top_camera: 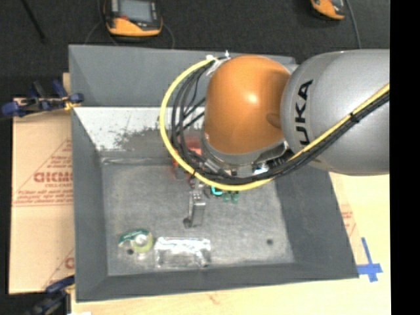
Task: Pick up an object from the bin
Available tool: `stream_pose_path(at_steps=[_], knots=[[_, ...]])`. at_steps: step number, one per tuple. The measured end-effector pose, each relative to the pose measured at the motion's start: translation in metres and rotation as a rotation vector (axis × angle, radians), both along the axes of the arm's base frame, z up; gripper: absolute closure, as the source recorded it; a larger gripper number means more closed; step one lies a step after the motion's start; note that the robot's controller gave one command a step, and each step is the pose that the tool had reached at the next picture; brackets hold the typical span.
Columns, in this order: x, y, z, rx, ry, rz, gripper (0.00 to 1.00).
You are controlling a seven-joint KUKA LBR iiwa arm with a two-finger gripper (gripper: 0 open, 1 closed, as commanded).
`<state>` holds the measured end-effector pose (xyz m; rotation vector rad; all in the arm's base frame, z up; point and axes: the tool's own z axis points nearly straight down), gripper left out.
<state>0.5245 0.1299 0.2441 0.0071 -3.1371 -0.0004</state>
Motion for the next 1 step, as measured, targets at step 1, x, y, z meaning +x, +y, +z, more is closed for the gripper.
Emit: stream_pose_path(at_steps=[1], knots=[[-0.052, -0.019, -0.1102, 0.0, -0.001, 0.381, 0.0]])
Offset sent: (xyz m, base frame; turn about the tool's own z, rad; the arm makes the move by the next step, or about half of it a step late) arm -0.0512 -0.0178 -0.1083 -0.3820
